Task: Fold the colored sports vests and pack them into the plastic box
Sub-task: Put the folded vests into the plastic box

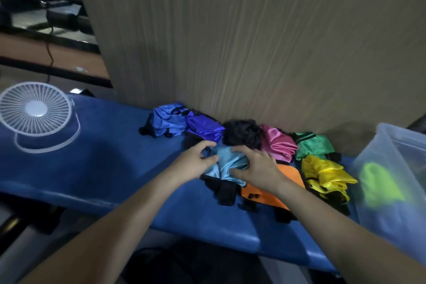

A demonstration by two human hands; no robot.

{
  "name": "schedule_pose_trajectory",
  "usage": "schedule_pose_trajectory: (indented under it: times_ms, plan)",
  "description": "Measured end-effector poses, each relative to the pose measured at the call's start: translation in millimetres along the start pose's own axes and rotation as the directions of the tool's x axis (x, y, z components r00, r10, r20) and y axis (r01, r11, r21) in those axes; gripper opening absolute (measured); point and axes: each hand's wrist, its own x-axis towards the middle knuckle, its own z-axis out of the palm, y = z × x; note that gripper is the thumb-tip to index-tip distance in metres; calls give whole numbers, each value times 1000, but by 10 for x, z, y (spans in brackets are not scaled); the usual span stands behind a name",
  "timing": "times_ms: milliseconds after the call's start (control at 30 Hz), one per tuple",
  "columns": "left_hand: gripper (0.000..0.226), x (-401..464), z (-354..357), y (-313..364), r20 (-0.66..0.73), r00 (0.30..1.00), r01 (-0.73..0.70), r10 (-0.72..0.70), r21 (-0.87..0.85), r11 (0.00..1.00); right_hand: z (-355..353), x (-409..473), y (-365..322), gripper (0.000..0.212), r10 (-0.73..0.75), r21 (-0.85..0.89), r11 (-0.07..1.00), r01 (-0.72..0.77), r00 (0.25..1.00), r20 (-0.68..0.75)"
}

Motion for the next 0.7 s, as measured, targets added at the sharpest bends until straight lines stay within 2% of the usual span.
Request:
schedule_pose_trajectory:
  times_ms: [100,200,267,300,367,433,567,700]
  plan:
    - [49,20,27,17,12,1000,-5,5,4,1000,41,12,-37,60,-33,-13,999,33,999,-5]
    - [50,-24,78,23,5,1000,-10,10,-5,1000,88,-10,-109,59,-76,-44,996,76,997,-3]
    - [47,-84,108,12,-12,1000,-22,21,-76,997,124,-44,-202,60,-117,-61,991,116,993,-17]
    - [46,-120,112,-1,-40,999,-24,19,-129,991,146,-67,-253,60,-131,-30,991,130,991,-17]
    - [45,-227,92,16,-107,994,-33,9,-233,972,190,-134,-343,60,-128,187,974,130,991,-25]
    - [46,-340,46,67,-158,987,-58,8,-315,947,187,-218,-430,59,-124,387,912,137,991,-59]
    - [46,-542,-63,302,-210,976,-142,62,-387,911,-6,-364,-562,58,-154,493,843,216,974,-164]
    - [45,-721,-60,636,-202,973,-187,111,-409,893,-337,-562,-547,57,-164,502,825,261,959,-230]
